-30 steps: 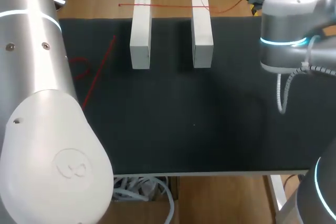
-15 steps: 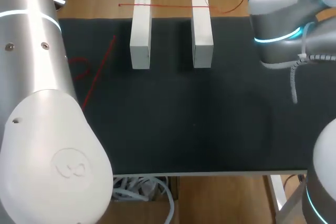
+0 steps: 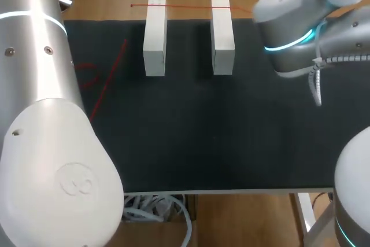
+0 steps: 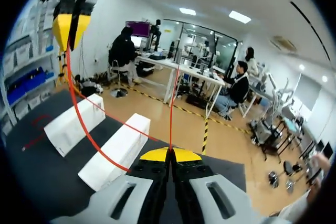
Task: Grab the tape and strap the tape.
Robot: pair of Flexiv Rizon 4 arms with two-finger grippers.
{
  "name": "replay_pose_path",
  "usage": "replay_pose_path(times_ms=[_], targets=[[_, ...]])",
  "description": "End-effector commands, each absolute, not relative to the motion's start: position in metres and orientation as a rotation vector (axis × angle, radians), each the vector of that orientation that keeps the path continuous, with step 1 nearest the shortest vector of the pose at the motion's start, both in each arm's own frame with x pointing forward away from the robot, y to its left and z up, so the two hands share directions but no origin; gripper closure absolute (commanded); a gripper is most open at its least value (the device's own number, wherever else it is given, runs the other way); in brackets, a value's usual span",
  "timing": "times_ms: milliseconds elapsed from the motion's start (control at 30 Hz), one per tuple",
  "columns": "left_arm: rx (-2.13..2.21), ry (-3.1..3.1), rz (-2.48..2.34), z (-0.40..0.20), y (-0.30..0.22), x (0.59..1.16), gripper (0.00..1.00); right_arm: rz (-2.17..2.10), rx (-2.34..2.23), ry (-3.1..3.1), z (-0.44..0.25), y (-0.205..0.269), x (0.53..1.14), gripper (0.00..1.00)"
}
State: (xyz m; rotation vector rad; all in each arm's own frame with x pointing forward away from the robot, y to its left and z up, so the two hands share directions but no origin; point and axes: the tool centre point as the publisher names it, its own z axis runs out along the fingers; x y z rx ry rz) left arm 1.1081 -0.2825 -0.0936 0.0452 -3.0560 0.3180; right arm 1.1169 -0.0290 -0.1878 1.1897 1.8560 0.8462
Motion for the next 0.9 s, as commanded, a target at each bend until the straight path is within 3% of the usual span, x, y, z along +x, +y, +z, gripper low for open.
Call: replay_pose_path(times_ms=[33, 900], targets=[[0.043, -3.049, 0.303, -0.091, -0.285, 1.112, 1.0, 0.818, 1.12, 1.882, -0.189, -0.025, 1.113, 1.0], [0.043, -3.049, 0.303, -0.091, -0.285, 1.112, 1.0, 0.677, 1.121, 1.943, -0.174, -0.022, 1.129, 1.0]])
